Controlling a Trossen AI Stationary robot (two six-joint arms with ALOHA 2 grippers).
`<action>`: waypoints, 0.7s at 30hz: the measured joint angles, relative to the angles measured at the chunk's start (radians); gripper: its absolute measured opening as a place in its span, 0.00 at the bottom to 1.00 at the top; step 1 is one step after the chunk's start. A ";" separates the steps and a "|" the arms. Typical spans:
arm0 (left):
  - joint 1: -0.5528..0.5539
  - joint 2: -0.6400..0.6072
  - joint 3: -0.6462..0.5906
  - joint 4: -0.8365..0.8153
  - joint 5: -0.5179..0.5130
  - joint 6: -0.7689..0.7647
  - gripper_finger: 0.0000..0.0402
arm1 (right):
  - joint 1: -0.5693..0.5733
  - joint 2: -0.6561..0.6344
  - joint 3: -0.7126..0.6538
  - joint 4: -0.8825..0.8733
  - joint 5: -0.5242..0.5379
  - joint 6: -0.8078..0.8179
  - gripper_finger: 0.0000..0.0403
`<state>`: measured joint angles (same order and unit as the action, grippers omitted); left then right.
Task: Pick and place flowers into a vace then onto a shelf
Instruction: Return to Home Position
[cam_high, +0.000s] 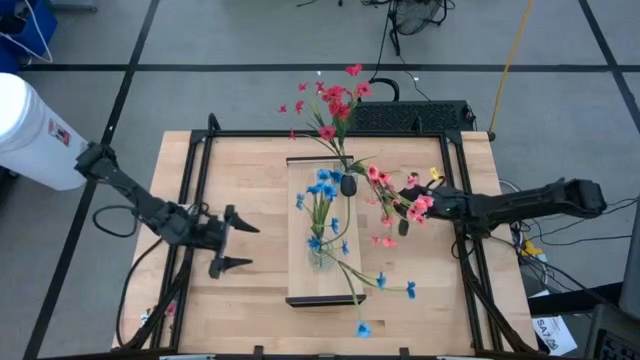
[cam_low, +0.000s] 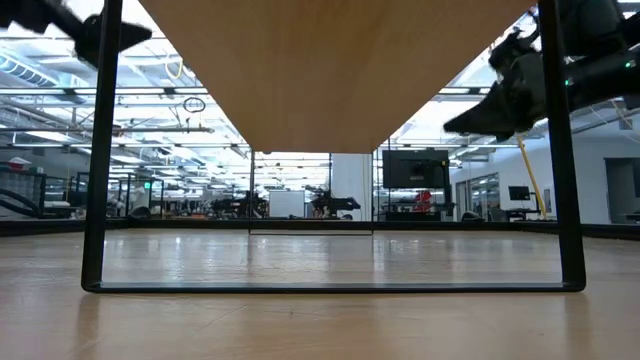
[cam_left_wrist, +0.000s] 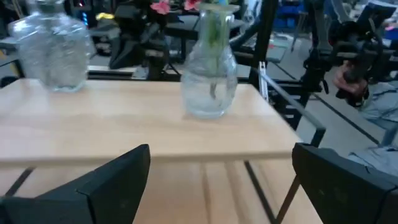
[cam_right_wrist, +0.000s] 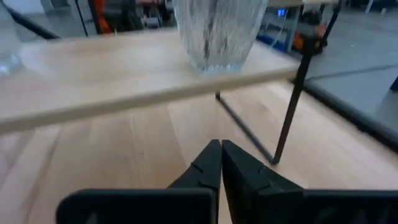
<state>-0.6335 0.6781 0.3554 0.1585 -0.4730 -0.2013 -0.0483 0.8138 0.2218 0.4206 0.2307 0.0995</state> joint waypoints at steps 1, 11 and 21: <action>-0.011 -0.037 -0.029 0.000 -0.019 -0.003 0.98 | 0.000 -0.039 0.000 -0.025 0.000 -0.008 0.01; -0.111 -0.331 -0.260 0.080 -0.188 -0.010 0.98 | 0.001 -0.466 -0.077 -0.192 -0.102 0.005 0.00; -0.225 -0.418 -0.345 -0.015 -0.401 -0.054 0.98 | -0.004 -0.771 -0.201 -0.238 -0.134 -0.018 0.00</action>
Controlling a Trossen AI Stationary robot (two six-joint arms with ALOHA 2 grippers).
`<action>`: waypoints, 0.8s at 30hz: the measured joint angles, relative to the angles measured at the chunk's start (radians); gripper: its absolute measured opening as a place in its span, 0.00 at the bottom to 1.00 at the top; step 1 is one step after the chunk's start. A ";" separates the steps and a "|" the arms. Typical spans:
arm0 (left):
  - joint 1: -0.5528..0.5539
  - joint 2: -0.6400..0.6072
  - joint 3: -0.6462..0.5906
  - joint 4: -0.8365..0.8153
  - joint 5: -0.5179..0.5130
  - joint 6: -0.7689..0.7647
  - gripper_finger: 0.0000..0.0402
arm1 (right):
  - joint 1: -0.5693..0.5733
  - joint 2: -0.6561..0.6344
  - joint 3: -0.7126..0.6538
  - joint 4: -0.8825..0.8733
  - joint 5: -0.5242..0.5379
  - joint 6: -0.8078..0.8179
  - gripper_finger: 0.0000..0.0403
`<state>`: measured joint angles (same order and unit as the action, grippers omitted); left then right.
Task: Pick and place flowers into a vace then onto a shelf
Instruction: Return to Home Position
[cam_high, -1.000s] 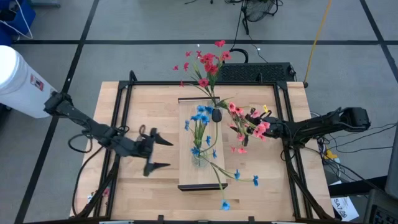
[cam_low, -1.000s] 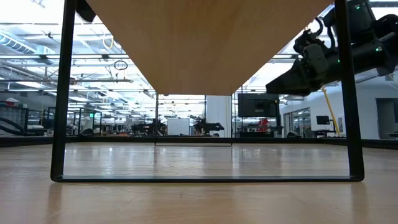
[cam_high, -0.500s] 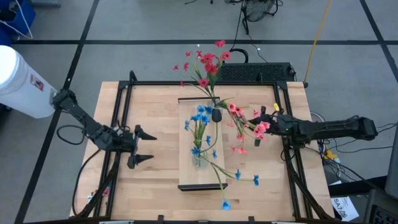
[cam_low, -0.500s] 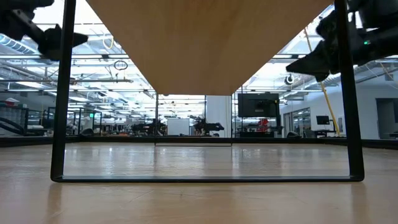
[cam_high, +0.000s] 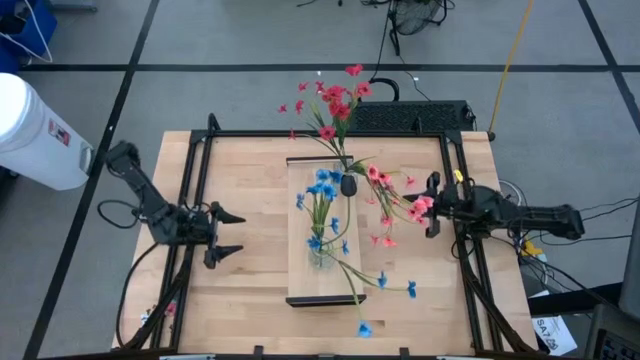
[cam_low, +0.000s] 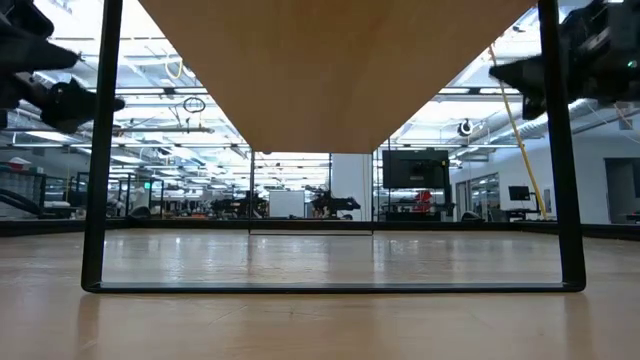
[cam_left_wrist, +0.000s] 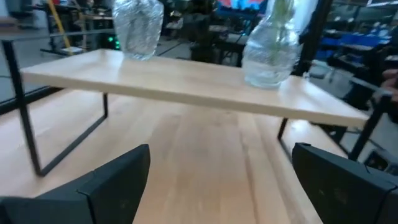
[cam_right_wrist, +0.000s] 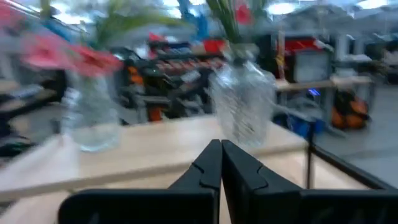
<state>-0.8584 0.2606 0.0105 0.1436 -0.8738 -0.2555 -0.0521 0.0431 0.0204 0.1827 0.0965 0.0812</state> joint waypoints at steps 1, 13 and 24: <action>-0.011 0.000 0.000 -0.015 -0.019 -0.014 0.98 | 0.001 -0.013 -0.001 -0.001 -0.022 -0.006 0.00; -0.041 0.010 0.000 -0.082 -0.044 -0.140 0.98 | 0.001 -0.022 -0.003 -0.122 0.006 0.165 0.00; -0.040 0.010 0.000 -0.080 -0.017 -0.143 0.98 | 0.001 -0.021 -0.005 -0.136 0.004 0.206 0.00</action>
